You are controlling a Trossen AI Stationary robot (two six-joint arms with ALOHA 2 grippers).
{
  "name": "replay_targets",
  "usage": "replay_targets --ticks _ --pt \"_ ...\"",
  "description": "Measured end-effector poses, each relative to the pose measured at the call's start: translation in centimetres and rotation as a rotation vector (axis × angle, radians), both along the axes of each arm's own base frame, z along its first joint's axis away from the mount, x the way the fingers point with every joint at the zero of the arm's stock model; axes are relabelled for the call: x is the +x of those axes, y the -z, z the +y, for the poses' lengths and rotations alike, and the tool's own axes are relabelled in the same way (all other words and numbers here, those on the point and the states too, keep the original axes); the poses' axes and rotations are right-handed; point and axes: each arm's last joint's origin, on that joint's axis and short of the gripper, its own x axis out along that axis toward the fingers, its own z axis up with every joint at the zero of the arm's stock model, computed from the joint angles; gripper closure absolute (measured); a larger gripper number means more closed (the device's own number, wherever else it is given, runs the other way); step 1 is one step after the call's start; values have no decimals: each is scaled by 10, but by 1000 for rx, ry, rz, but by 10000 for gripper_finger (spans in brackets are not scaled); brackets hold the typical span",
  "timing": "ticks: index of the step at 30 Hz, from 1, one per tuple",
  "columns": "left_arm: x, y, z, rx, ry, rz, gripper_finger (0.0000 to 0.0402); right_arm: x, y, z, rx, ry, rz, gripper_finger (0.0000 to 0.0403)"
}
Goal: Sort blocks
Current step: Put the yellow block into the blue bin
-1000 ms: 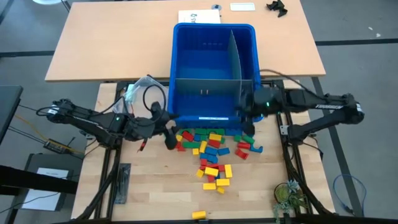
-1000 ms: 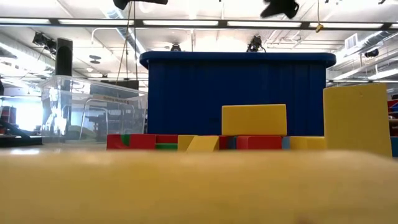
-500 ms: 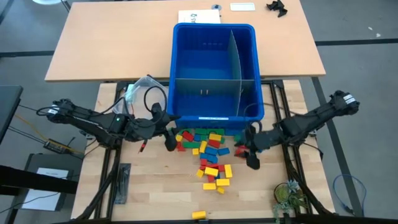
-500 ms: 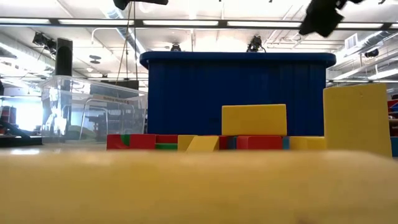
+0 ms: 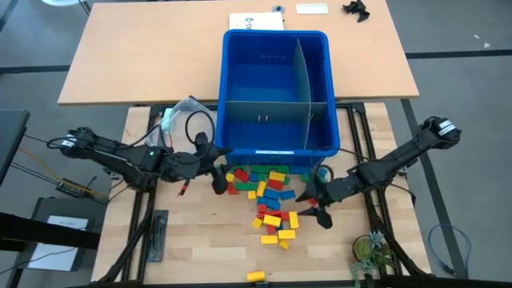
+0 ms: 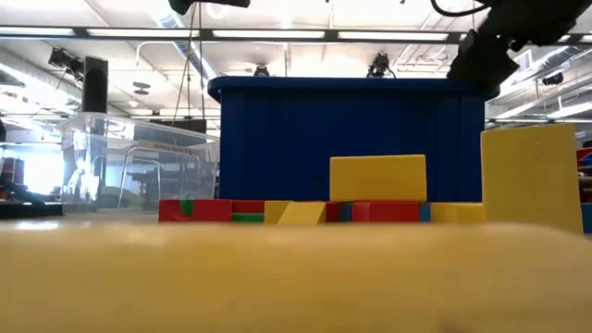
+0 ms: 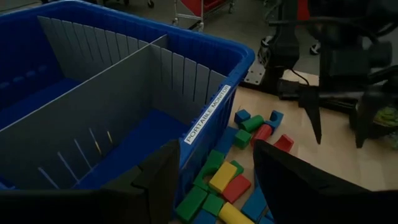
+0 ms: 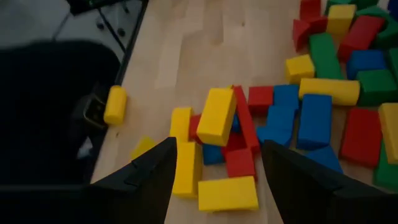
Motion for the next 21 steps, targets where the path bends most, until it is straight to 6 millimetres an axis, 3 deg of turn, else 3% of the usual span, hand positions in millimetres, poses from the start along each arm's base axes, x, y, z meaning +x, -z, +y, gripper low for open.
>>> replay_targets --ticks 9,16,21 --pt "0 0 0 1 0 2 188 30 29 19 -153 -140 110 145" --pt "0 0 0 2 -1 6 188 46 27 29 -198 -185 106 158" --pt "0 0 0 1 0 6 188 48 36 33 -214 -213 147 151"
